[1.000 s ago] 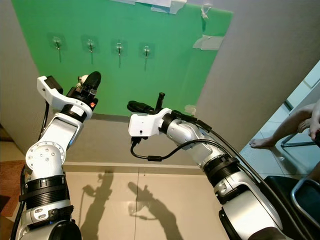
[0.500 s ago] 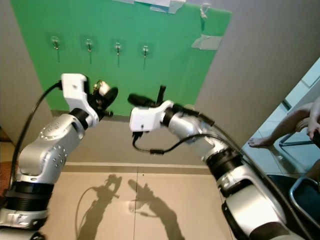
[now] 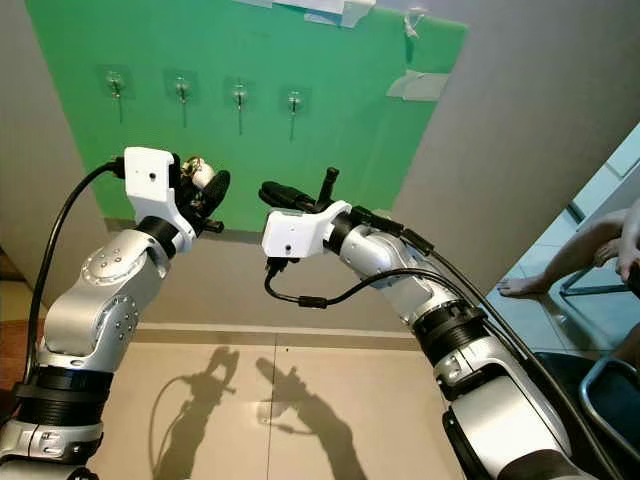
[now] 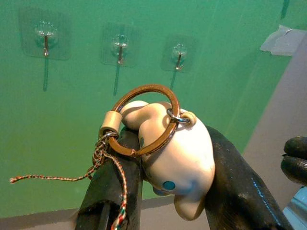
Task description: Hang keys on a hook
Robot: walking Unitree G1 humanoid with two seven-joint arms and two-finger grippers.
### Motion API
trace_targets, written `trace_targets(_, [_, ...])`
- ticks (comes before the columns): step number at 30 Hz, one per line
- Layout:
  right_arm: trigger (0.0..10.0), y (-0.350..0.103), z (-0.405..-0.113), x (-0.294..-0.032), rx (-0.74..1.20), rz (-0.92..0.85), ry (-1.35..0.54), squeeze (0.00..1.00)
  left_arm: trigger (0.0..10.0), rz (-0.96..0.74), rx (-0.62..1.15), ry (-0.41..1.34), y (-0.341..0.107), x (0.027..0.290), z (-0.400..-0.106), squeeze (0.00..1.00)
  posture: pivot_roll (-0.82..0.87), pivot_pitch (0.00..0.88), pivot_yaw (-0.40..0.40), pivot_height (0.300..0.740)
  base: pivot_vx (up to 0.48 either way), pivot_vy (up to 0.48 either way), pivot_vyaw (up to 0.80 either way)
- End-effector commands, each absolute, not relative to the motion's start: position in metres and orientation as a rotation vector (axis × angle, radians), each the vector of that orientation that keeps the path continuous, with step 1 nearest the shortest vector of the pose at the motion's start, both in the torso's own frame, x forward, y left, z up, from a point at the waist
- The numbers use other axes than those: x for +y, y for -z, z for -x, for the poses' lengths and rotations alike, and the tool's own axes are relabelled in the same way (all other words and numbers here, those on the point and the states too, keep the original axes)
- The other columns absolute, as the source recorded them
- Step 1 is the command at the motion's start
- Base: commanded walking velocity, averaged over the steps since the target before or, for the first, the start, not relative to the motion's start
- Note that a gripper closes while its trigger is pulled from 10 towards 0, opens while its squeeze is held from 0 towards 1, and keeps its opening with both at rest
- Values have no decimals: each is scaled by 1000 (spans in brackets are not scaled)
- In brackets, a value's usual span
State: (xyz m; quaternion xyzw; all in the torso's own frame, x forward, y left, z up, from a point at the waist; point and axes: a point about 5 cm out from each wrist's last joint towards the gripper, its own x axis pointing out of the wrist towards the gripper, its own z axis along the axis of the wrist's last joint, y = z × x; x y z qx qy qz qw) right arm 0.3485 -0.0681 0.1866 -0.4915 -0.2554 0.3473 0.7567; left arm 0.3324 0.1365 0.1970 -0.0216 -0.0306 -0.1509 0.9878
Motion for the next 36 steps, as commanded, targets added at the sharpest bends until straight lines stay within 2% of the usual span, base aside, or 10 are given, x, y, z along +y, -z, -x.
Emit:
trace_targets(1, [10000,-187,-348,-72,-548,1064,-754,0,0,46,-84,311,-200,134,-331,1000,39,25,-103,740,0,0,0])
trace_targets(5, [10000,-186,-348,-72,-544,1063,-754,0,0,120,-82,303,-201,135,-331,1000,38,25,-102,740,0,0,0])
trace_targets(8, [10000,-185,-347,-72,-538,1062,-756,0,0,88,-80,299,-201,136,-332,1000,38,27,-101,740,0,0,0])
trace_targets(10, [10000,-184,-347,-71,-535,1062,-757,0,10000,27,-77,297,-199,135,-332,1000,38,27,-104,740,0,0,0])
trace_targets(25, [10000,-182,-347,-71,-524,1069,-761,0,10000,-85,-80,268,-199,138,-336,1000,37,30,-105,740,0,0,0])
trace_targets(26, [10000,-182,-347,-71,-523,1069,-761,0,10000,-85,-78,267,-198,138,-336,0,36,31,-104,740,0,0,0])
trace_targets(36, [10000,-182,-347,-71,-522,1074,-760,0,10000,-69,-84,241,-198,140,-338,0,35,31,-104,740,0,0,0])
